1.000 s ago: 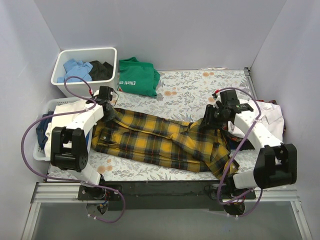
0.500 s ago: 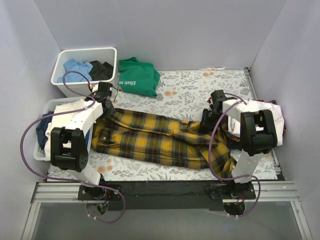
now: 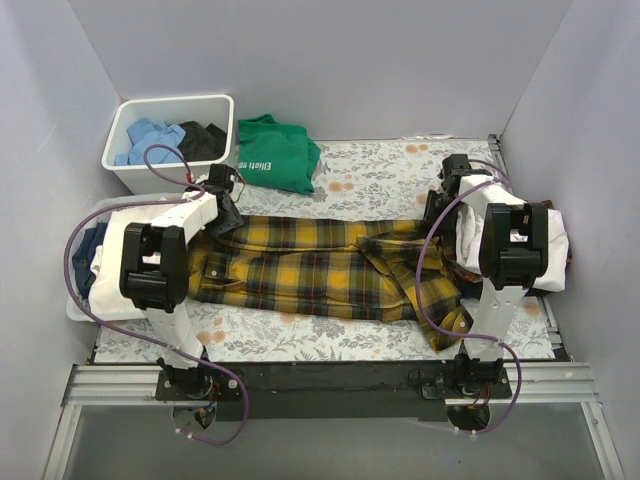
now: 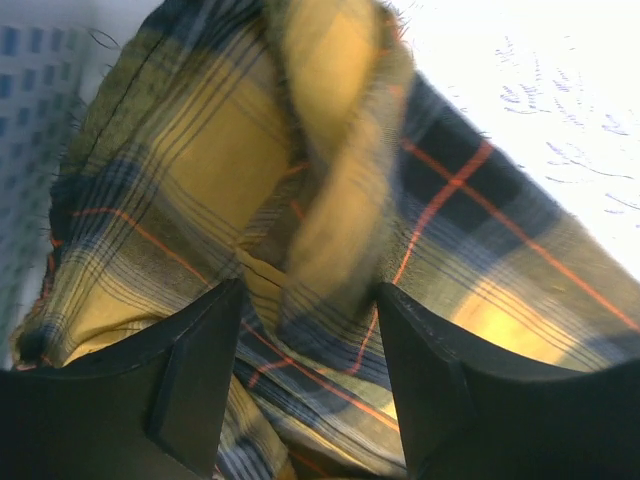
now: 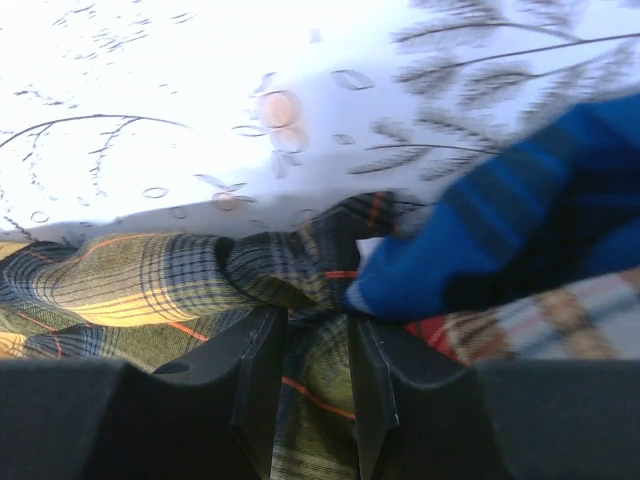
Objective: Fold and stack the long sleeve shirts
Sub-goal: Fold the shirt
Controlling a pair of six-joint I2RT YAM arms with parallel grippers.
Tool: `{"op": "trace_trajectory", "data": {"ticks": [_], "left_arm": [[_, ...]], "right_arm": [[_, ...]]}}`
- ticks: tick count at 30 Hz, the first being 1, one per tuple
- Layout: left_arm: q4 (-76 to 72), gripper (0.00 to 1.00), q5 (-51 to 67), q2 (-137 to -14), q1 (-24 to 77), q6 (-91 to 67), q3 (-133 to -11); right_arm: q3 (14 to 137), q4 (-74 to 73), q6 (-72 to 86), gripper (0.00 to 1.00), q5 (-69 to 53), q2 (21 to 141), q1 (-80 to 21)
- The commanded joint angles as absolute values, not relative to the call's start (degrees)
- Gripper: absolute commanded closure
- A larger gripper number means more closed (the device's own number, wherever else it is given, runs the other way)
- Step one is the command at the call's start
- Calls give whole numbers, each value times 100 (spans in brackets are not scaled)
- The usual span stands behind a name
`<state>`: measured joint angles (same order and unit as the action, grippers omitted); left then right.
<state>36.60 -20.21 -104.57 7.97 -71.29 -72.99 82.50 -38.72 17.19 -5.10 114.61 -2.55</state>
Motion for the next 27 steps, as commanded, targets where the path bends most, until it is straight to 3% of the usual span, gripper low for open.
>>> {"op": "trace_trajectory", "data": {"ticks": [1, 4, 5, 6, 9, 27], "left_arm": [[3516, 45, -2083, -10590, 765, -7286, -7655], [3533, 57, -2232, -10722, 765, -7251, -7699], [3533, 67, -2276, -10740, 765, -7234, -7717], [3542, 84, -2363, -10775, 765, -7216, -7734], [3647, 99, -2504, -10793, 765, -7207, -7874], [3893, 100, -3735, -9755, 739, -7075, -7875]], "right_arm": [[8499, -3938, 1477, 62, -140, 11487, 228], [8526, -3894, 1371, 62, -596, 11461, 211], [8499, -3859, 1380, 62, -815, 11400, 185], [8482, -3797, 1362, 62, -861, 11382, 141], [8499, -3797, 1318, 62, -879, 11277, 9], [8666, -3920, 1424, 61, -940, 10363, -369]]}}
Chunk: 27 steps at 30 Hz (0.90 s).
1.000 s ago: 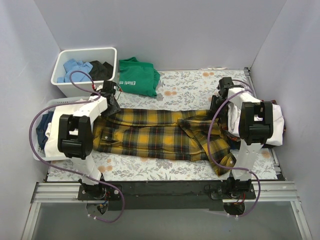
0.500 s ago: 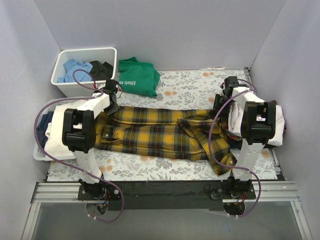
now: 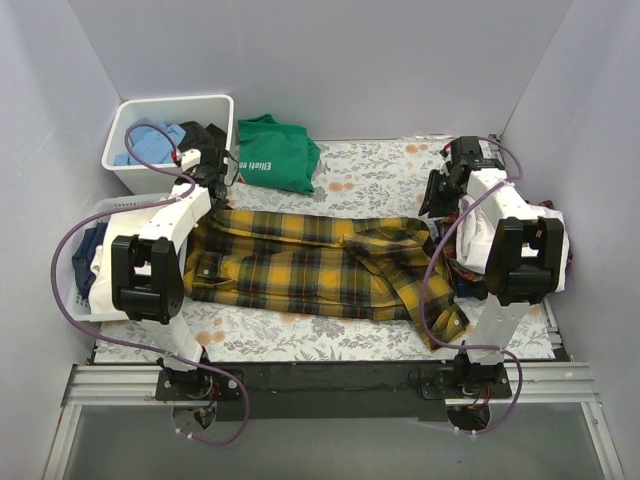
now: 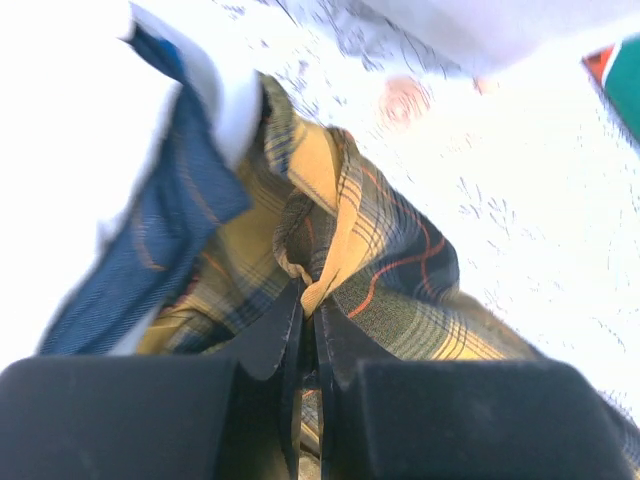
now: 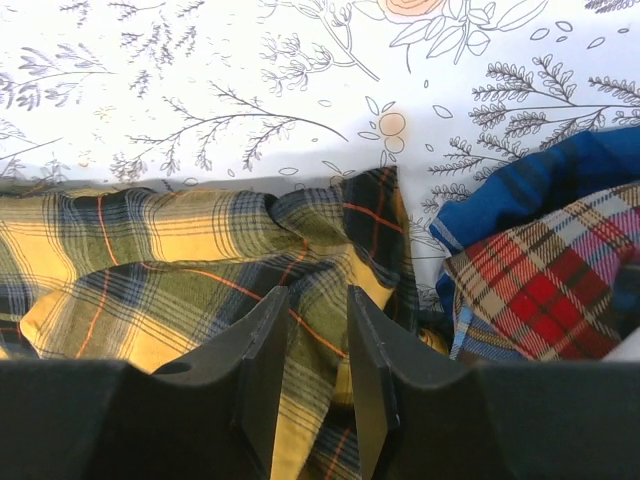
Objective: Fold and stack the long sleeve shirts
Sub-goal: Fold the shirt
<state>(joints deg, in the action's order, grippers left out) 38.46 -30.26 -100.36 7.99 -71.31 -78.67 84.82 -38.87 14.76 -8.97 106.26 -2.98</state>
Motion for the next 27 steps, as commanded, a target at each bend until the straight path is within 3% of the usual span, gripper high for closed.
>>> {"op": "trace_trajectory", "data": {"ticks": [1, 5, 6, 9, 10, 11, 19, 27], "left_arm": [[3928, 100, -3805, -9799, 730, -7136, -7831], [3885, 100, -3850, -10089, 589, -7137, -7638], [3850, 79, -3745, -10151, 589, -7119, -7612], [3727, 58, -3508, -10160, 580, -7101, -7567], [3718, 40, -3394, -10134, 580, -7119, -7585], [3648, 35, -3279, -10116, 580, -7093, -7602], [3358, 32, -2128, -9879, 589, -6785, -7875], [3164, 33, -1012, -9862, 905, -6610, -7849]], "right_arm": [[8666, -3929, 1398, 60, -984, 10310, -404], [8657, -3981, 1275, 57, -1002, 10160, -676], [8657, -3990, 1257, 55, -1002, 10143, -825], [8613, -4034, 1222, 54, -897, 10099, -1141], [8587, -4034, 1213, 54, -862, 10099, -1203], [8587, -4025, 1230, 54, -835, 10099, -1256], [8772, -4078, 1213, 53, -1177, 10686, -1468], [7990, -4131, 1195, 54, -1152, 10942, -1512]]}}
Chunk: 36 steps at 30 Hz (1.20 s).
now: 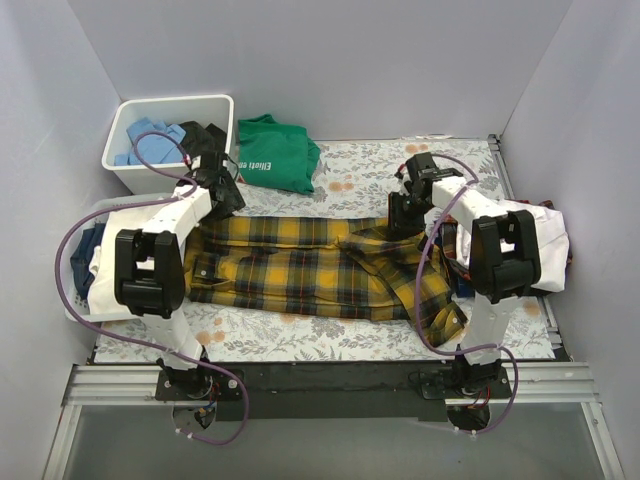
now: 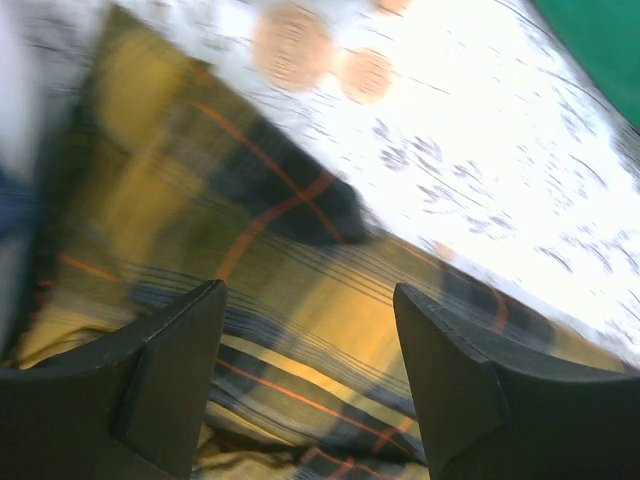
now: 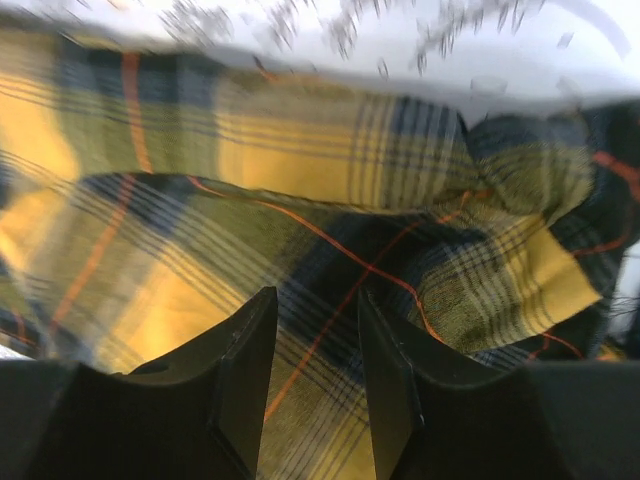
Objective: Fold and stack the long sleeve shirts
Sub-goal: Fold the shirt
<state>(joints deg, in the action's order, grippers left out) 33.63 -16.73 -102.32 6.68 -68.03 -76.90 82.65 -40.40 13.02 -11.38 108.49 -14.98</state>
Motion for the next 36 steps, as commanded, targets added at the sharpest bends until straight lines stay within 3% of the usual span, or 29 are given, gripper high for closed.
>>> {"op": "trace_trajectory", "data": {"ticks": [1, 11, 16, 25, 31, 36], "left_arm": [[3155, 33, -941, -9861, 957, -6557, -7866], [2892, 29, -466, -9449, 2355, -6398, -7779], [2637, 29, 174, -9150, 2820, -6364, -7769], [2312, 28, 817, -9263, 4119, -6012, -8016], [1837, 27, 1309, -9764, 5218, -5801, -8085], [1670, 25, 1906, -10344, 5703, -5678, -8375]], "right_arm": [[7981, -4122, 1187, 54, -1021, 11003, -1520], [9675, -4166, 1354, 55, -387, 12470, -1196], [10318, -4324, 1213, 55, -756, 12376, -1213], [9484, -4403, 1545, 51, -123, 10180, -916], [8904, -4614, 1740, 50, -149, 8729, -125], [8833, -4922, 1871, 50, -35, 7894, -61]]}}
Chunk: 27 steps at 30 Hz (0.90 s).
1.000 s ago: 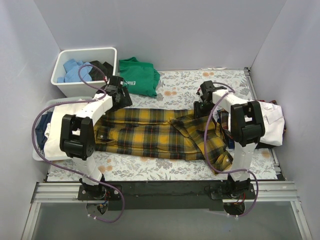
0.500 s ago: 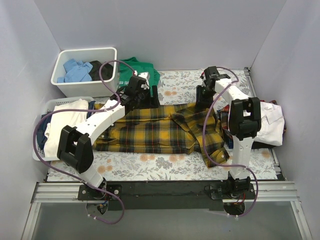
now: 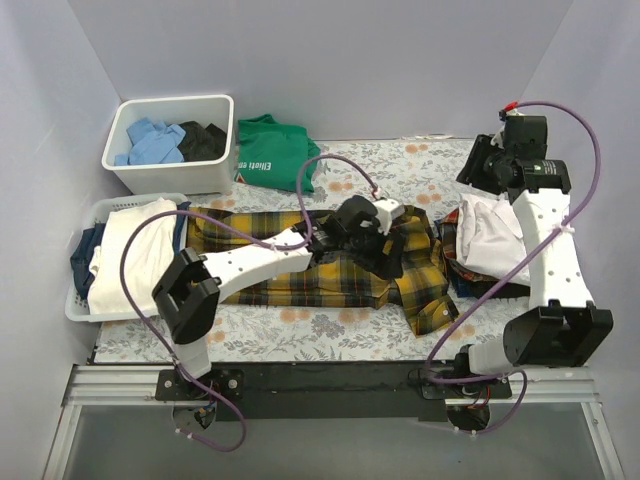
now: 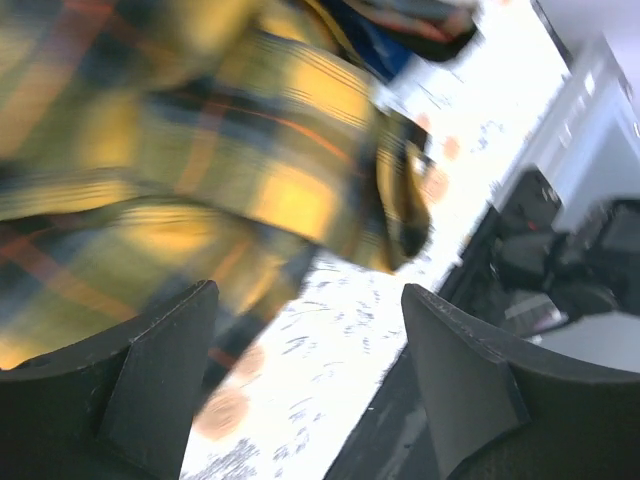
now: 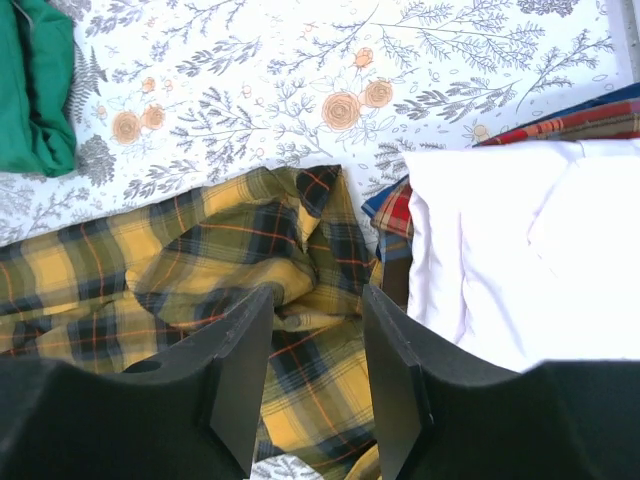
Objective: Fold and stack the long sleeve shirts
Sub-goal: Fold the shirt
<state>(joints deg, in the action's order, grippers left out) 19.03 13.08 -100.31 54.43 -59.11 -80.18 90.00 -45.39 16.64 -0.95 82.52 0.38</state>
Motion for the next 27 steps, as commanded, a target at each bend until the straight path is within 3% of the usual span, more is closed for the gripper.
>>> {"op": "trace_trajectory", "data": {"ticks": [1, 12, 27], "left_arm": [[1661, 25, 1942, -10554, 5843, -5643, -8428], [1574, 21, 2162, -11329, 6600, -5388, -8771], [1678, 20, 1793, -12286, 6785, -5528, -9474]], "right_arm": [[8763, -4922, 1889, 50, -35, 7788, 113], [8701, -5027, 2004, 49, -175, 7286, 395], [8710, -5027, 2013, 49, -308, 7286, 527]]}}
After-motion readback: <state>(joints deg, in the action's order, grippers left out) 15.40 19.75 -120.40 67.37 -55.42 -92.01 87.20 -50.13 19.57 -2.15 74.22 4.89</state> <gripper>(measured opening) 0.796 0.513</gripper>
